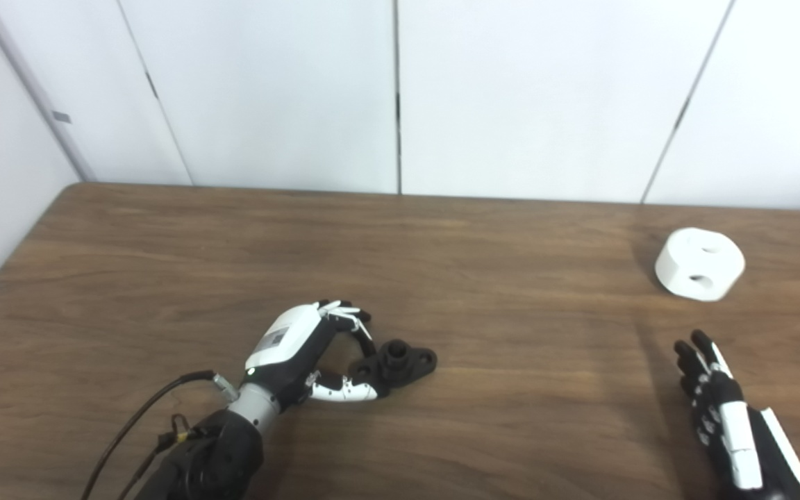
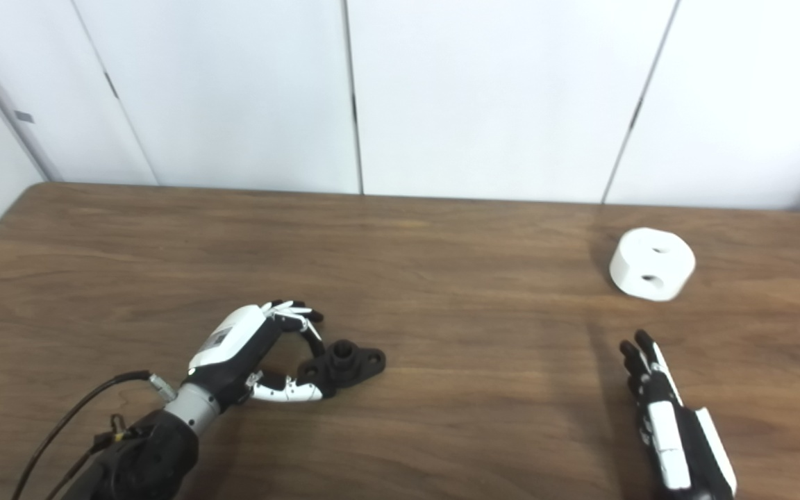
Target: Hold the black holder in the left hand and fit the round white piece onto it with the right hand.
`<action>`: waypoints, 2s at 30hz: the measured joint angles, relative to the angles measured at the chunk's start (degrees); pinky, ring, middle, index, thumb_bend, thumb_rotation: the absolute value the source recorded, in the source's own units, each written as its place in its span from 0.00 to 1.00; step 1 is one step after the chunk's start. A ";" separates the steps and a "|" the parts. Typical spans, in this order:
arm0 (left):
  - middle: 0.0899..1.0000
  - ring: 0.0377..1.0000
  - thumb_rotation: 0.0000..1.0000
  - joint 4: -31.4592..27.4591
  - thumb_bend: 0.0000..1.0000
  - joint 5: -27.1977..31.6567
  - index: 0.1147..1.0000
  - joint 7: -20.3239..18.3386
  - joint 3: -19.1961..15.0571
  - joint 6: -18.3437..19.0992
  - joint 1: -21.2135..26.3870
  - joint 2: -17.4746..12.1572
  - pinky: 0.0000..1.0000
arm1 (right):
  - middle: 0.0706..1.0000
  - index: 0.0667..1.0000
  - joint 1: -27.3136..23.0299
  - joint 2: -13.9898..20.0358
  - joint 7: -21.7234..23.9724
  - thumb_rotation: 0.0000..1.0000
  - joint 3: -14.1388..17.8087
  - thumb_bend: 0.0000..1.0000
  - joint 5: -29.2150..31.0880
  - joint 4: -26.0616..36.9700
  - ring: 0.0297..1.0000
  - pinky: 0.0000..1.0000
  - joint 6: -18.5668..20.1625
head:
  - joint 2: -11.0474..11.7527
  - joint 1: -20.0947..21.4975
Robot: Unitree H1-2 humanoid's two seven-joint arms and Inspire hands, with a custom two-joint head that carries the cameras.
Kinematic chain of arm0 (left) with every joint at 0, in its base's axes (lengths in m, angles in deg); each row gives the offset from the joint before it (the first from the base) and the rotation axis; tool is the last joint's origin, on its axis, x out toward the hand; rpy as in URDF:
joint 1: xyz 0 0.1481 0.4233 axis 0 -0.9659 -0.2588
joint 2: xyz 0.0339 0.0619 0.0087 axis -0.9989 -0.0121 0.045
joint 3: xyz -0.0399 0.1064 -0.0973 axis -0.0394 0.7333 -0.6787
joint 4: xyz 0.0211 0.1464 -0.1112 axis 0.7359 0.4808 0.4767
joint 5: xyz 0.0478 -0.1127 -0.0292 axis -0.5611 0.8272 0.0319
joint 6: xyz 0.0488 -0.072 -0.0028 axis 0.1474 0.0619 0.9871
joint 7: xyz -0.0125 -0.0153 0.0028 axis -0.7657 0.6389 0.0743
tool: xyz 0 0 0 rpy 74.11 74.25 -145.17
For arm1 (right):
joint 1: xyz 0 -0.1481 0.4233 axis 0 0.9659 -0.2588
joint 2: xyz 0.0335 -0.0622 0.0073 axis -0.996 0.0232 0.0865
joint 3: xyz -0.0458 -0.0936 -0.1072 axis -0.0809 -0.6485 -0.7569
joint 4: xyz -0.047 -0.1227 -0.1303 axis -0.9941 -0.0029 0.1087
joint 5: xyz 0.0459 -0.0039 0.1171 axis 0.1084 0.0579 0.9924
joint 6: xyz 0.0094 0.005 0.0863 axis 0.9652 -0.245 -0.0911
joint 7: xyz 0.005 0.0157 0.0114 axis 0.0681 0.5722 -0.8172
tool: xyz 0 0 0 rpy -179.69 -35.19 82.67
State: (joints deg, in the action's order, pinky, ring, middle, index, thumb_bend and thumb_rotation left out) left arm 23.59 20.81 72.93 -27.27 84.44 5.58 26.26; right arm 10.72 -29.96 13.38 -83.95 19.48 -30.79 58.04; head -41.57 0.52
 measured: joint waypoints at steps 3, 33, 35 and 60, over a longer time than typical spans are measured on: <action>0.80 0.92 0.06 0.00 0.51 0.54 0.42 0.06 0.73 -1.94 -0.90 1.29 1.00 | 0.95 0.99 0.01 -0.46 -0.37 1.00 -0.41 0.66 -0.86 0.52 0.98 1.00 0.66 | -0.35 1.23; 0.83 0.95 0.06 -0.50 0.52 3.09 0.42 -5.19 5.94 -9.94 -2.59 4.67 1.00 | 0.94 1.00 -0.11 -2.04 -1.57 1.00 -3.37 0.71 -4.48 4.04 0.98 1.00 5.61 | -4.13 8.53; 0.83 0.95 0.06 -0.41 0.52 3.10 0.42 -5.75 5.94 -10.81 -2.58 4.37 1.00 | 0.94 1.00 -0.12 -2.03 -1.57 1.00 -3.35 0.71 -4.47 4.04 0.98 1.00 5.61 | -4.22 8.71; 0.85 0.94 0.05 1.49 0.52 3.89 0.42 -5.29 4.33 -15.08 -3.26 4.54 1.00 | 0.94 0.91 -2.83 -0.81 -1.58 0.54 -0.54 0.66 -7.16 9.13 0.96 0.96 7.92 | -4.83 10.90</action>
State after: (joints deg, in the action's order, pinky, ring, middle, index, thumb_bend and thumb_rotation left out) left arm 25.08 24.70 67.64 -22.94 69.36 2.31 30.79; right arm 7.89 -30.77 11.80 -84.49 12.31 -21.66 65.96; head -46.41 11.43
